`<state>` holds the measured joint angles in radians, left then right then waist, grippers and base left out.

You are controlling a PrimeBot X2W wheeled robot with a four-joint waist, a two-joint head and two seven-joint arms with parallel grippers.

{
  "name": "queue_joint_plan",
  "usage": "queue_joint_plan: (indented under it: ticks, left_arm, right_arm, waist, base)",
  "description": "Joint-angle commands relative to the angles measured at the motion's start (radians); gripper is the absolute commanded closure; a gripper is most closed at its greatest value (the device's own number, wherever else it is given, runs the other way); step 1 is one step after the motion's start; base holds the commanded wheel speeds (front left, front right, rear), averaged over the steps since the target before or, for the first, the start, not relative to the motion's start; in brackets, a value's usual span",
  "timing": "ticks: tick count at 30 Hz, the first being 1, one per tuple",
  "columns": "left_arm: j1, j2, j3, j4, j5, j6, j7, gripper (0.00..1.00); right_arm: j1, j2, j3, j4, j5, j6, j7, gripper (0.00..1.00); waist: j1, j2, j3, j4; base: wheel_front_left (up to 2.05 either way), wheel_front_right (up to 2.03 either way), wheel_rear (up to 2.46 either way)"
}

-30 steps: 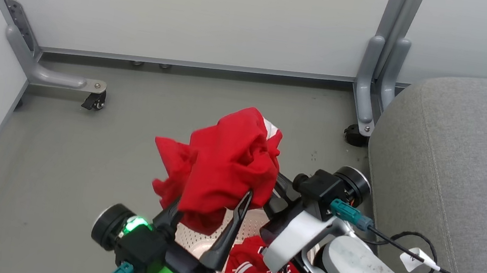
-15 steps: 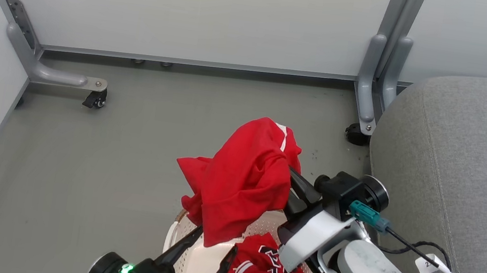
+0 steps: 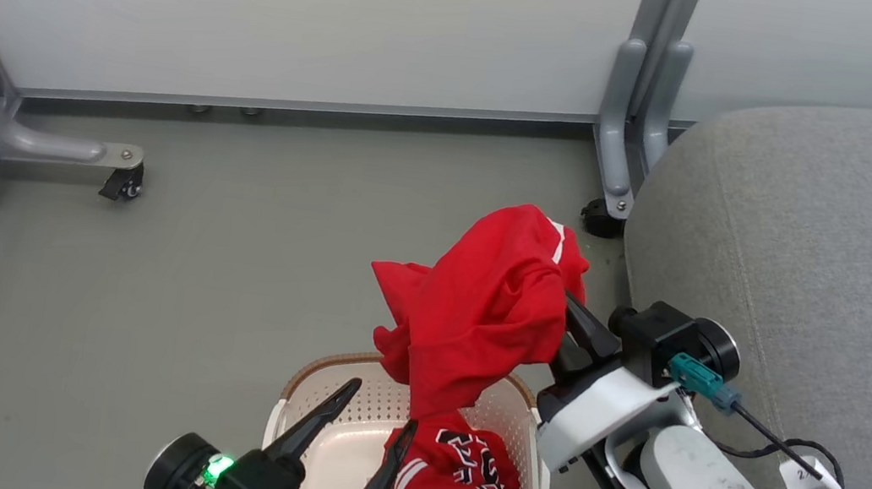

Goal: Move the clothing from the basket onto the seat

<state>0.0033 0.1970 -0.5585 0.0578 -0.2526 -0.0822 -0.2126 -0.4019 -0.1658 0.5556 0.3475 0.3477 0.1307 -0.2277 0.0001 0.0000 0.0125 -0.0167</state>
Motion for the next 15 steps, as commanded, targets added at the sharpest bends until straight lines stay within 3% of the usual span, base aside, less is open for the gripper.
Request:
queue_joint_plan:
  ticks: [1,15]
  left_arm:
    - [-0.020,0.003,-0.004,-0.006,0.005,0.001,0.001,0.00]
    - [-0.057,0.013,-0.031,-0.023,0.001,-0.003,0.017,0.00]
  right_arm:
    - [0.006,-0.002,-0.012,0.002,-0.009,0.000,-0.006,1.00]
    - [0.038,-0.016,-0.148,0.014,-0.029,0.000,-0.014,1.00]
  waist:
    - [-0.0001,0.0000,0.013,-0.062]
    - [-0.0001,0.0000,0.061,-0.374]
  base:
    - [0.00,0.00,0.00]
    - [0.00,0.00,0.00]
